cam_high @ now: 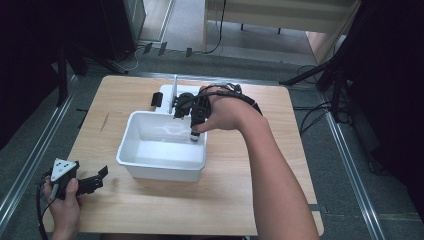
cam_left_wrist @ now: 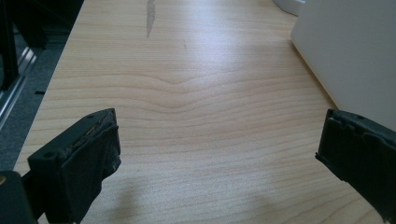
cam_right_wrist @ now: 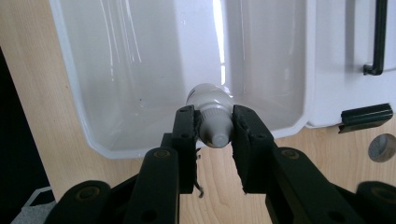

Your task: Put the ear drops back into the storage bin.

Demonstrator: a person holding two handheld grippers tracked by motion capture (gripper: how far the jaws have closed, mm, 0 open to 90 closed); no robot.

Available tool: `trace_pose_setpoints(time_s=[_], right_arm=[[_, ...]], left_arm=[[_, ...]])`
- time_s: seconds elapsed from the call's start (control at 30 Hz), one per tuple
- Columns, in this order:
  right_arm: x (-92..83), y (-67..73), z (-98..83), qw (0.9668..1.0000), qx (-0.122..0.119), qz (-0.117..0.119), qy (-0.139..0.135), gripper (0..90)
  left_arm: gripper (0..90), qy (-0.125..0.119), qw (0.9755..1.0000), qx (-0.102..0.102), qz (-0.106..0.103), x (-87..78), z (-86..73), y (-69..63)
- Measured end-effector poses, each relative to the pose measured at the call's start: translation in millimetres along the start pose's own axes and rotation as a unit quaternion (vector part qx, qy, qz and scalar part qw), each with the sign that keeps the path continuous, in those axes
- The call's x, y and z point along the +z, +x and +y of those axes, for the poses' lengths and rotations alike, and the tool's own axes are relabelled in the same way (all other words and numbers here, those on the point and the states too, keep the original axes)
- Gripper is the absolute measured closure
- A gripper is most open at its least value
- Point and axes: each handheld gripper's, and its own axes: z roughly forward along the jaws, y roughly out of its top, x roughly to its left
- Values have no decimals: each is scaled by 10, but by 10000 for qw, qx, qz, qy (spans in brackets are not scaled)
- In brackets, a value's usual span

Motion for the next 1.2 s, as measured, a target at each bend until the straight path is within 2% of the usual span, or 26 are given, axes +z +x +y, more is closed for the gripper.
trace_pose_setpoints(time_s=[0.37, 0.83, 1.2], right_arm=[[219, -20, -78, 9999, 16, 69, 145, 718], [450, -25, -102, 9996, 64, 178, 186, 717], [657, -20, -102, 9995, -23, 239, 214, 716]], left_arm=[[0, 14, 10000, 35, -18, 2, 2, 2], [0, -11, 10000, 6, -23, 4, 1, 0], [0, 2, 10000, 27, -31, 3, 0, 1]])
